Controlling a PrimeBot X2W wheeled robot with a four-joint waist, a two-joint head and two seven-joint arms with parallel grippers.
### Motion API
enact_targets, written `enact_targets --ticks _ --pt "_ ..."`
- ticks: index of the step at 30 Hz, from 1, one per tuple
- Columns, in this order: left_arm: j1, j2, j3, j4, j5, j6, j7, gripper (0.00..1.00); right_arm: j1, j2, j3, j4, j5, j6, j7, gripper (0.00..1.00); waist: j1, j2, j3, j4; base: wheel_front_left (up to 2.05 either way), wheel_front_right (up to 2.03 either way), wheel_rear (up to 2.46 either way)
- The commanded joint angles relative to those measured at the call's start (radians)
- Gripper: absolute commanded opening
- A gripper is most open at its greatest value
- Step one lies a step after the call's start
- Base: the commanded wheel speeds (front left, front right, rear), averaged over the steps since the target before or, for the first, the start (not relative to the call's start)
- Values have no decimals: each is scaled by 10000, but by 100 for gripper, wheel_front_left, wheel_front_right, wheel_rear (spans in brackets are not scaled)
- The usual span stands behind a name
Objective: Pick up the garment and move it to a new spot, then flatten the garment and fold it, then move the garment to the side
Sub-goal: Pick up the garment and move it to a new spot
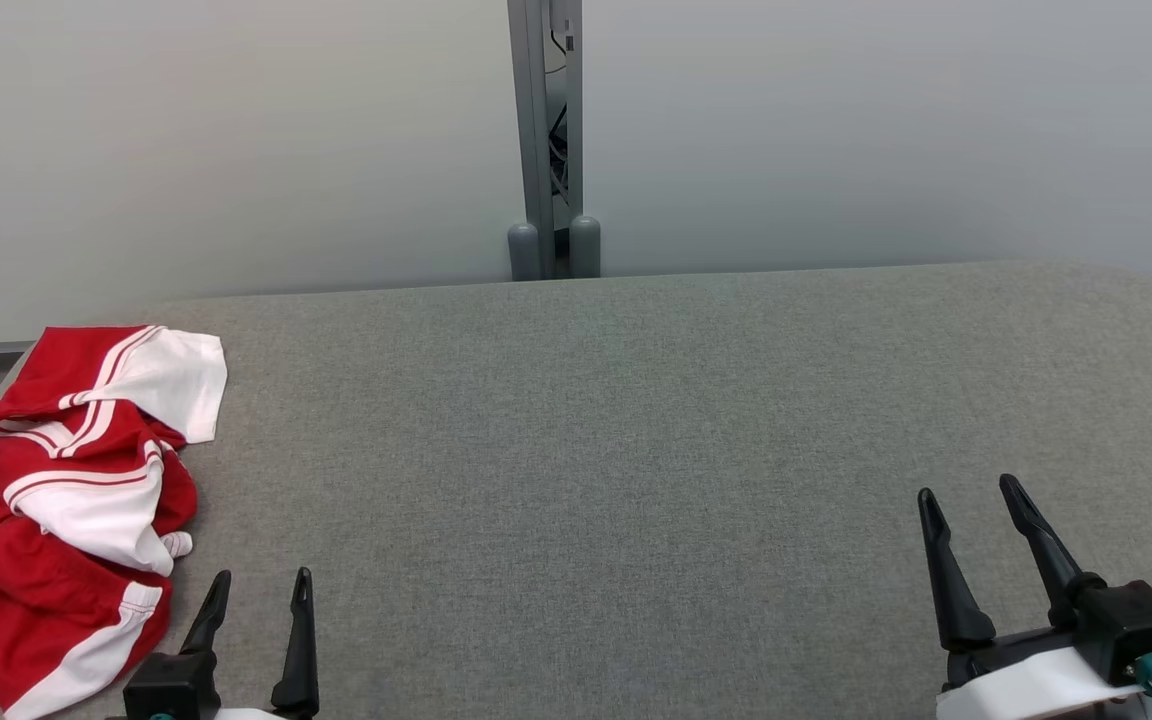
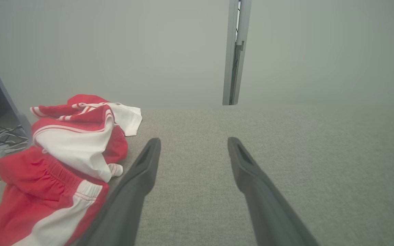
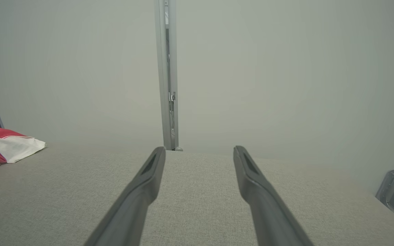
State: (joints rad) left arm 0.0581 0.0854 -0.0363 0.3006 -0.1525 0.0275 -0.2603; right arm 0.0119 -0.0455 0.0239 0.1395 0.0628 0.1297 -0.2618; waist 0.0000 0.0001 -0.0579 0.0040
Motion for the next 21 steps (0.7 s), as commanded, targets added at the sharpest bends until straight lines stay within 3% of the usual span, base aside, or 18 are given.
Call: enact_targets --ticks 1,21 --pt "-71 34 40 17 -40 -15 -50 100 40 -89 -51 45 99 18 -73 100 0 -1 15 -5 0 0 0" --pt "-196 74 -9 118 23 -31 -50 100 -44 -88 -89 136 243 18 -71 100 0 -1 72 69 0 0 0"
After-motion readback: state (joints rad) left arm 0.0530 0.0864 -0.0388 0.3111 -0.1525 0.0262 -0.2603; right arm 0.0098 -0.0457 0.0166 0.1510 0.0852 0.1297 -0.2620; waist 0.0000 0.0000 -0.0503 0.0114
